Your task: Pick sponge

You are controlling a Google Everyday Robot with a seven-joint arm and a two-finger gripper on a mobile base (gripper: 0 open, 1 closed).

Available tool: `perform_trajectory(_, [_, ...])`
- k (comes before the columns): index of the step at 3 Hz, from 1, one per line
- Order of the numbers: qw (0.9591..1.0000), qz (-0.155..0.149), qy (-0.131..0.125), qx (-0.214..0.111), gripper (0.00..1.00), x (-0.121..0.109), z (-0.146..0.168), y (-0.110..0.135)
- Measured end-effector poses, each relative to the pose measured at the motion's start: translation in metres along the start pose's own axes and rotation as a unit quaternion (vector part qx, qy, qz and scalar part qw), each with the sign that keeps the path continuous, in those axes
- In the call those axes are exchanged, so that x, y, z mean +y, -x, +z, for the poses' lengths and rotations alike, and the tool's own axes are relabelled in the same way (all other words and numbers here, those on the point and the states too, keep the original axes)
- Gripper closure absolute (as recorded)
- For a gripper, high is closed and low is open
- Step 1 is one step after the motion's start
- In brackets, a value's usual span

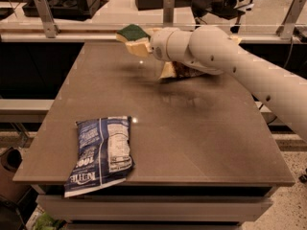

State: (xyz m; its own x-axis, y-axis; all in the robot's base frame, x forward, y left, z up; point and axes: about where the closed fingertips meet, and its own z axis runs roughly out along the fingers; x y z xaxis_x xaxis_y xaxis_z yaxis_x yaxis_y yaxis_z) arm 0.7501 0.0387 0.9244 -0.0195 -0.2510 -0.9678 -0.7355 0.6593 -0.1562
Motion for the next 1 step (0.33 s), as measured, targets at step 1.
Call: perform_trajectory(1, [0.9988,-0.026,0.041,-0.011,1.0,-0.0011,-0.0084,0.0146])
